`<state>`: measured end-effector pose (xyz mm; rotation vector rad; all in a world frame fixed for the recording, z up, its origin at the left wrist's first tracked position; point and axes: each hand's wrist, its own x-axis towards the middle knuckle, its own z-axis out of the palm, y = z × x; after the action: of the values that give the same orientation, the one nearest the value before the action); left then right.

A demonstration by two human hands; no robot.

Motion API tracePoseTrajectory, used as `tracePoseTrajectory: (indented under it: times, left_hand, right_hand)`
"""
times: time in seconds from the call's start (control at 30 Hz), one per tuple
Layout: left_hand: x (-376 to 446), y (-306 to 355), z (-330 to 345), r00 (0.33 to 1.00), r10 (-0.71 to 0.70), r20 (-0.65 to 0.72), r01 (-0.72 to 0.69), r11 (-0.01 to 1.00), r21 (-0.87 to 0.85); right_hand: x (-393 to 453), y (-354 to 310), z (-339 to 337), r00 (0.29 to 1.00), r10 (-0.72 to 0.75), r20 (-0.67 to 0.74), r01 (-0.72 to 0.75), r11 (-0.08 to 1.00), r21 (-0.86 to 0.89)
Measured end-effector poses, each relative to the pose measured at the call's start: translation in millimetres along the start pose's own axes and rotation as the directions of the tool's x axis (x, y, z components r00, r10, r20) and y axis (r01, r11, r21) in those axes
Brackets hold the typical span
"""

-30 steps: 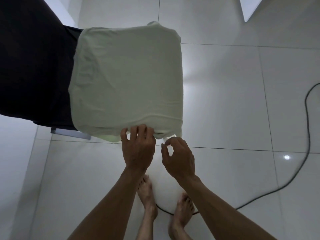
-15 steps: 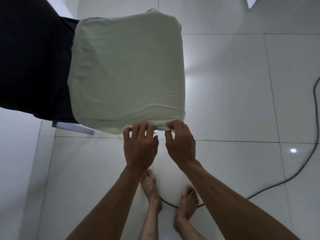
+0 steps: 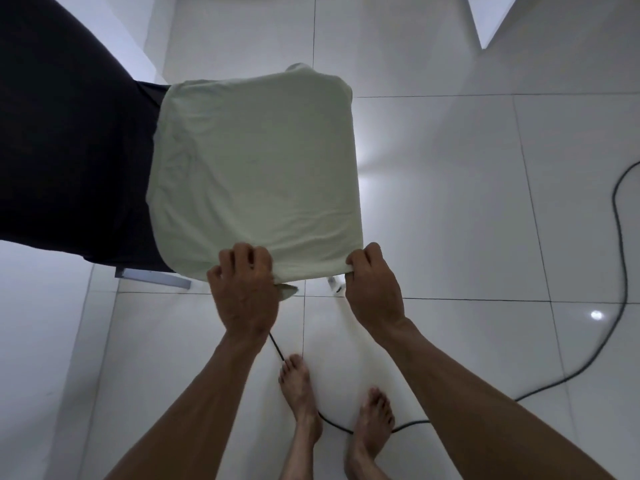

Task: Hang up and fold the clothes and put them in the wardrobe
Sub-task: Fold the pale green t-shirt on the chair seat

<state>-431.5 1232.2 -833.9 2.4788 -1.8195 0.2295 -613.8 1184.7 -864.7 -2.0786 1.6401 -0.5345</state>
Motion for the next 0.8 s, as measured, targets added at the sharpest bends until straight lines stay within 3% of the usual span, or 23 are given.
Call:
tracePoseTrajectory:
  times: [0.23,0.53,0.8]
  left_hand:
    - [32.9,-54.2,-46.2,0.984,-0.062,0.165,0.058,0.998,0.026]
    - [108.0,-76.4,-78.3,0.956,-0.154,0.249,0.128,0.985,0.117]
    - [210.0,-79.6,-53.2,0.910,-0.156,0.384,0.070,0.971,0.228]
  right_hand:
    - [29.6,4.6,-34.7,0.941,0.313,0.127,-0.303,0.949,-0.090]
    - [92.7,-2.2,-57.9,0.869,0.454,0.195,-0.481,0.868,0.122]
    - [166.6,1.5,-55.6,0.866,0.438,0.243,-0.454,0.891,0.011]
